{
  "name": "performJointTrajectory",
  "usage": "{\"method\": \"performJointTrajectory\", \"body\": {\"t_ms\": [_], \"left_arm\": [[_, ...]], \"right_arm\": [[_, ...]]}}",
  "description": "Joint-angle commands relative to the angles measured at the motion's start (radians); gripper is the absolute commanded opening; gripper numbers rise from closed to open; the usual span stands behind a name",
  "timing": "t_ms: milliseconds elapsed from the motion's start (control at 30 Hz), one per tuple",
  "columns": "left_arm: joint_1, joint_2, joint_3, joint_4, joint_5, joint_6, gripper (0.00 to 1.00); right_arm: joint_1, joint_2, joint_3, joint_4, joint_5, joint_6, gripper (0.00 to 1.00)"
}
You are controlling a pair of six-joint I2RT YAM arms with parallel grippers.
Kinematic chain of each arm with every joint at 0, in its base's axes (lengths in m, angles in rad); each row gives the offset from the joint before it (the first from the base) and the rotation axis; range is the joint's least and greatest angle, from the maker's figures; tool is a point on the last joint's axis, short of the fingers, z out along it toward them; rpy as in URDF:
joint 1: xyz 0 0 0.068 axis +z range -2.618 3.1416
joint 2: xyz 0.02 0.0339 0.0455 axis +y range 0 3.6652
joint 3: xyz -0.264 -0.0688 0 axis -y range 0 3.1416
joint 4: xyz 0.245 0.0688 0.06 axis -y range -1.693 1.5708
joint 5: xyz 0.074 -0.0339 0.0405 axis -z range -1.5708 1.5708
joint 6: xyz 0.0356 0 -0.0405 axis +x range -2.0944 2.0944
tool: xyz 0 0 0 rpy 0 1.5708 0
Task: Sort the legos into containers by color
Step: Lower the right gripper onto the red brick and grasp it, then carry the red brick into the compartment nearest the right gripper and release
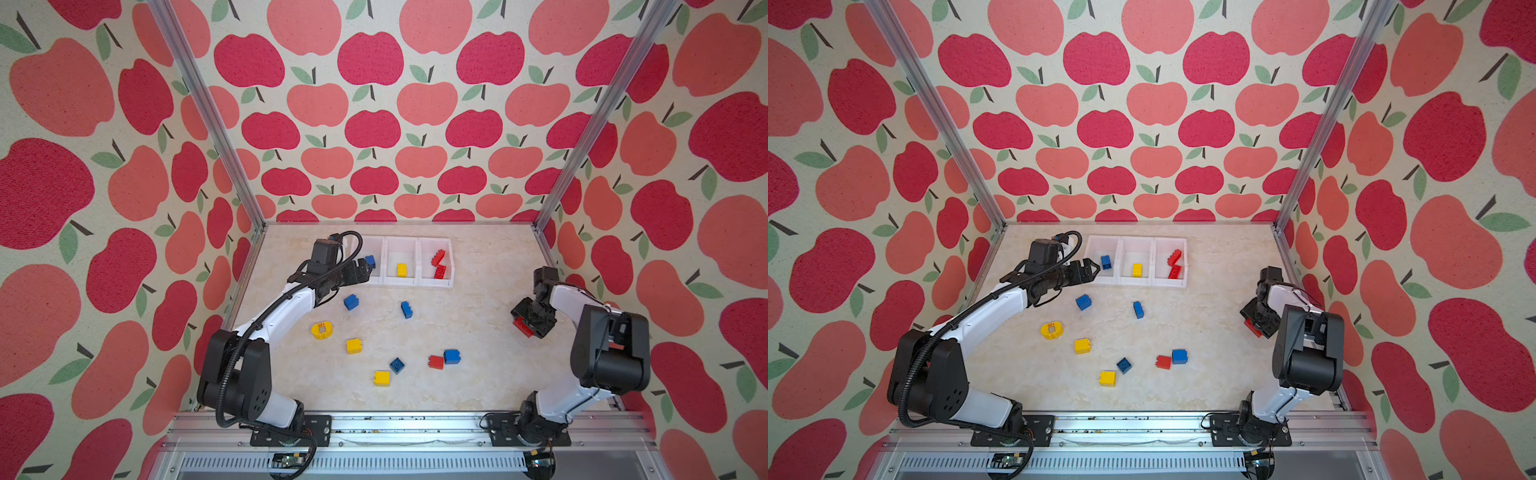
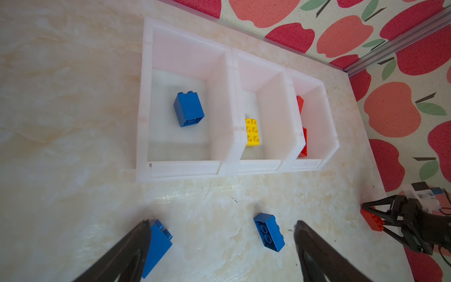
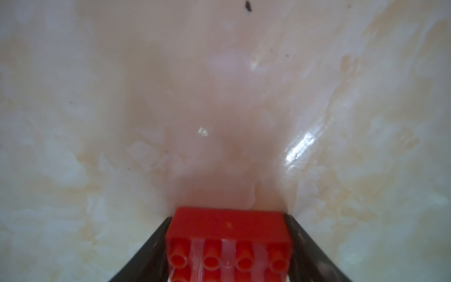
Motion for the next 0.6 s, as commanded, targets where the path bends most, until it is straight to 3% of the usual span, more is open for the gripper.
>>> {"method": "performJointTrajectory", "body": {"t_ms": [0,367,567], "left_arm": [[0.000,-0.041,-0.021,-0.029,-0.027,-0.016,0.94],[0.002,-0.152,-0.115,-0.047,-0.054,-0.046,0.94],[0.004,-0.206,-0.182,-0.041,-0.062,-0.066,0.94]], "right_arm": [[0.035,-0.041,0.020,-0.021,-0.020,-0.005,0.60],[0.249,-0.093,0.162,-0.070,-0.003,0.005,0.60],[0.386,-0.022,0.314,-0.058,0.029,-0.006,0.60]]}}
